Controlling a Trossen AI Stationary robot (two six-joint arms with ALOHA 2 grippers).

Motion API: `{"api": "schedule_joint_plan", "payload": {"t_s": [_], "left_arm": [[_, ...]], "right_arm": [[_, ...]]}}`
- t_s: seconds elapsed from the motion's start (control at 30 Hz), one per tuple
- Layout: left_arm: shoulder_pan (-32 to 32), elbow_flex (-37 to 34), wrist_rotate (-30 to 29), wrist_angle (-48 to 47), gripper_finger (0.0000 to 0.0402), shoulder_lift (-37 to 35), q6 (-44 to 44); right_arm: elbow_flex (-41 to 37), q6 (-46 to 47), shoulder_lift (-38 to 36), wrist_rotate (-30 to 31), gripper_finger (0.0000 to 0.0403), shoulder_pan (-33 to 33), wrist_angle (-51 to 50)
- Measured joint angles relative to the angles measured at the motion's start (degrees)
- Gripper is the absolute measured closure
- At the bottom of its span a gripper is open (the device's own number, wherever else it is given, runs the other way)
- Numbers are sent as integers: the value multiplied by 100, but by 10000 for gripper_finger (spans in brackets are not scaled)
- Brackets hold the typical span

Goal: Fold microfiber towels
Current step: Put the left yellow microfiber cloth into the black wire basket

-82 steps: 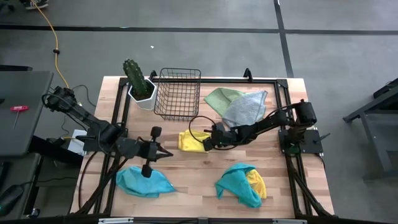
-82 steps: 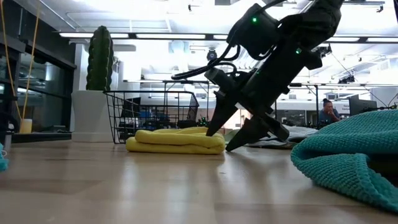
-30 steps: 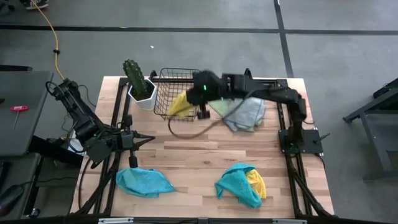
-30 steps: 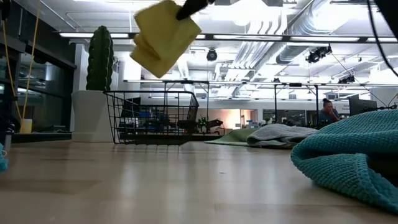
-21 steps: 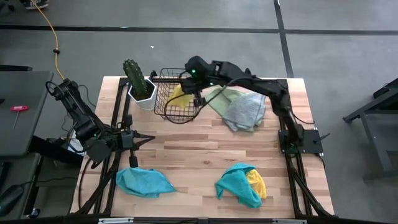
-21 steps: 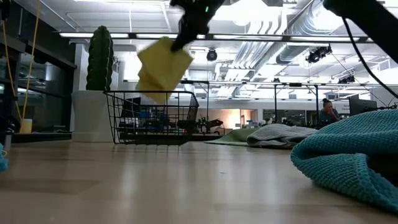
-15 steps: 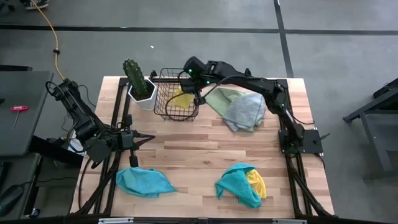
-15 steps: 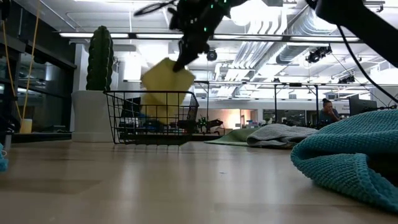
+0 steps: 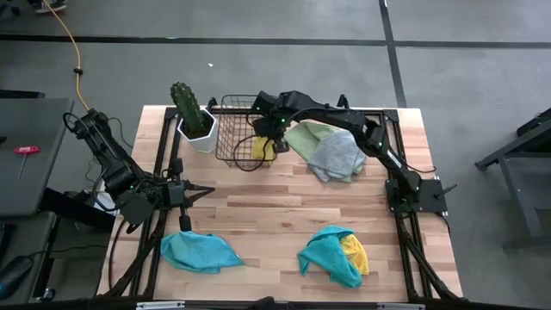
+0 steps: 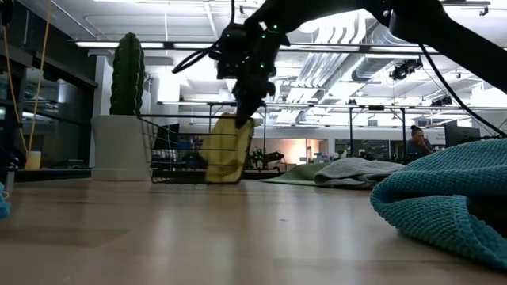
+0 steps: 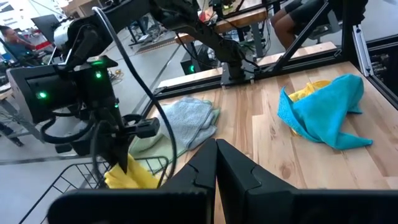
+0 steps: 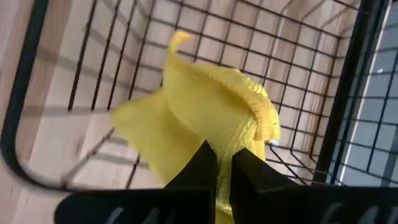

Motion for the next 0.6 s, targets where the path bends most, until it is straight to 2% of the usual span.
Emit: {"api": "schedule_joint_plan", "payload": {"t_s": [0.1, 0.3, 0.6], "left_arm": [[0, 0, 0, -2, 402, 0, 7], [0, 0, 1, -4, 402, 0, 0], [0, 0, 2, -14, 402, 0, 0]], "right_arm": [[0, 102, -7, 87, 403, -4, -171], [0, 251, -28, 782, 403, 2, -925], [0, 970, -28, 550, 403, 225, -1585]]}}
